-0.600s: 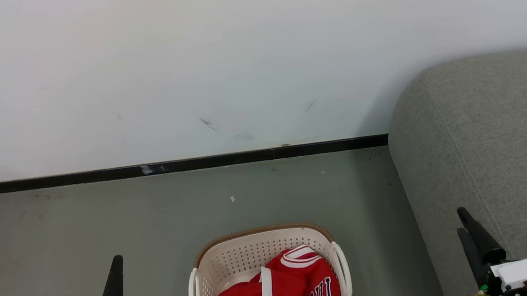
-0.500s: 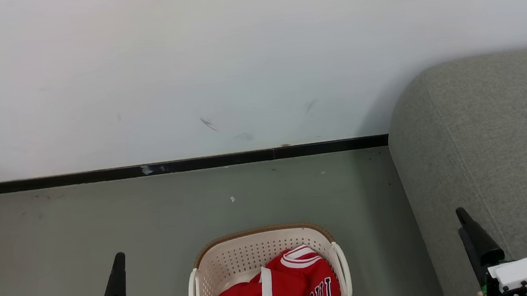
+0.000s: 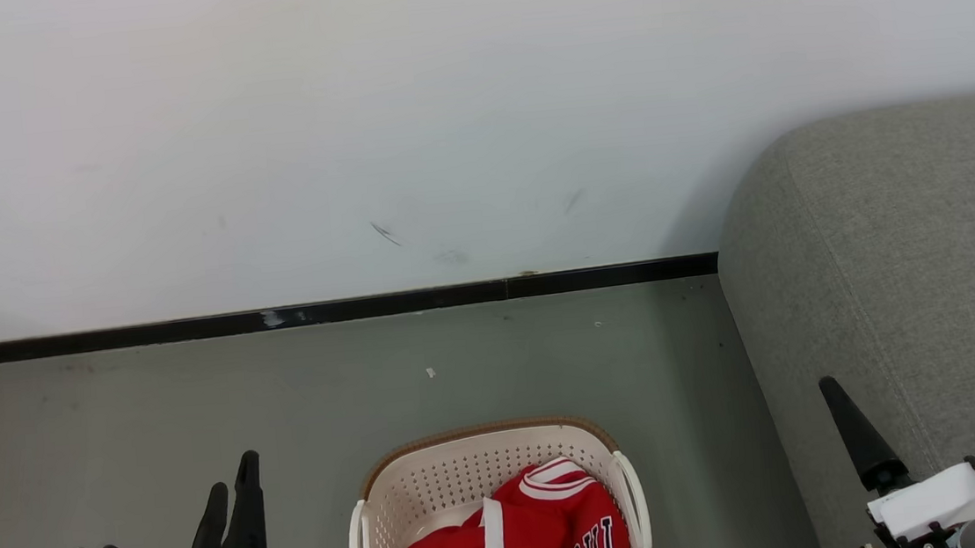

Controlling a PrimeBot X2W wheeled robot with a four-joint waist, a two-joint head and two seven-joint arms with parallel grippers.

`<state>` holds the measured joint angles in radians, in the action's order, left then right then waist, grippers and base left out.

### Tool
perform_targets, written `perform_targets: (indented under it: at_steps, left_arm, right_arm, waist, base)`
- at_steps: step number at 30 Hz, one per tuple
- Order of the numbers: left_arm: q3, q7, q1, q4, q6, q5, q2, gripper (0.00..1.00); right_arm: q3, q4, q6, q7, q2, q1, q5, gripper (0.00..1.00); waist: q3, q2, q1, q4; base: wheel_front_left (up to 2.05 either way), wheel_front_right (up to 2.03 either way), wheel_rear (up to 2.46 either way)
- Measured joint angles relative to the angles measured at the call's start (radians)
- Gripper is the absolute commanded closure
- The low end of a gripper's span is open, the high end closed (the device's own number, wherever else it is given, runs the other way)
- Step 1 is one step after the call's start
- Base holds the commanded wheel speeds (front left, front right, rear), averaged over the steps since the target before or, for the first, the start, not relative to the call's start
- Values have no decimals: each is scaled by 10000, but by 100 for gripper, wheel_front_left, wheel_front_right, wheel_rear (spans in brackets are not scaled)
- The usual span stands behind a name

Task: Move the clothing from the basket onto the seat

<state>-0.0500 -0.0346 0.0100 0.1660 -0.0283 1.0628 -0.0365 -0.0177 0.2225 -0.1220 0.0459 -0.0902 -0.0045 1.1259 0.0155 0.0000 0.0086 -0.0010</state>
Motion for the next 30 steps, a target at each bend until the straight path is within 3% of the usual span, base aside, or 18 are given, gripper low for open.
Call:
perform_targets:
  at_steps: [16,30]
  left_arm:
    - [-832,-594,-36,-324,694,-3246,-251,0]
    - [-1283,-1051,-238,-403,1260,-5177,-242,0]
  right_arm:
    - [-619,-144,0,608,-90,29,-3634,0]
    - [-650,-153,-10,1014,67,263,-5983,0]
  waist:
    - [-40,0,-63,-55]
    - [-106,0,-77,-110]
  base:
    - [0,0,0]
    - [0,0,0]
